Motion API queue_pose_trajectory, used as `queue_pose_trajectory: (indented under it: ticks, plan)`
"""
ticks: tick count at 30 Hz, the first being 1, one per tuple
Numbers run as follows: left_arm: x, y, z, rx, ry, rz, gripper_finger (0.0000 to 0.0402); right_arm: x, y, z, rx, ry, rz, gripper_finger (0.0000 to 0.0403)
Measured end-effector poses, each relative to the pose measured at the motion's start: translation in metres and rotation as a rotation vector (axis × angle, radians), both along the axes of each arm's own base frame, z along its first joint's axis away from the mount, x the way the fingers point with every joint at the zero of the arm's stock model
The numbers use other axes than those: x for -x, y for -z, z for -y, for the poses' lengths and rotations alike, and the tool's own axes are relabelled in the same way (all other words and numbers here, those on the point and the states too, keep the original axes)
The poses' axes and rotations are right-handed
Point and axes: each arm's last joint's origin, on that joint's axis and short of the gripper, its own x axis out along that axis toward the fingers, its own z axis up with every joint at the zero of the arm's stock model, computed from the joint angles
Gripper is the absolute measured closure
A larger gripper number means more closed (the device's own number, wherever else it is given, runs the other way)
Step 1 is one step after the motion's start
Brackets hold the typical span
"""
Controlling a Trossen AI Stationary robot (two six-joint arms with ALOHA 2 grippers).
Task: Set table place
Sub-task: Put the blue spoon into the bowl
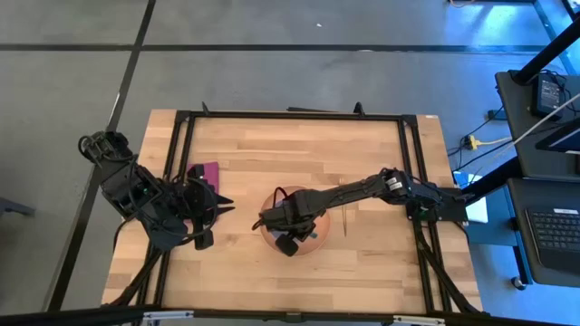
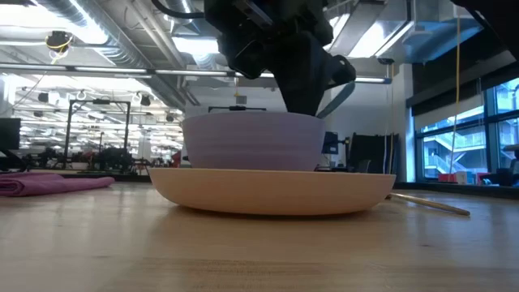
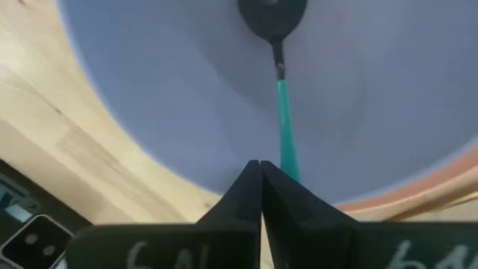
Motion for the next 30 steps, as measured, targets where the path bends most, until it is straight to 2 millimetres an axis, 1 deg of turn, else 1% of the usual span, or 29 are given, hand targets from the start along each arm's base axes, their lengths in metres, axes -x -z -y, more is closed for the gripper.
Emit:
queue_pose_trajectory:
  ticks: [3,11,14,18,24,30]
  plan:
    - [0.0,0.0,0.0,0.0,0.0,0.0,0.0347,0.001,0.0,0.002,0.032,-0.008,0.0,0.0395]
    - [0.0,0.0,0.0,0.015,-0.012,0.005,0.0347,-0.002,0.0,0.023,0.064,0.004,-0.009,0.0394]
    - [0.0,0.0,0.0,0.015,-0.012,0.005,0.0347,0.0,0.0,0.027,0.077,0.011,-0.041,0.0394]
    - [0.0,0.0,0.0,0.015,-0.012,0.005,0.0347,0.005,0.0,0.027,0.095,0.006,-0.083,0.0394]
    - [0.0,0.0,0.0,0.015,-0.012,0.005,0.0347,0.008,0.0,0.019,0.107,-0.006,-0.098,0.0393]
    - [0.0,0.0,0.0,0.018,-0.014,0.005,0.0347,0.01,0.0,0.016,0.11,-0.005,-0.109,0.0393]
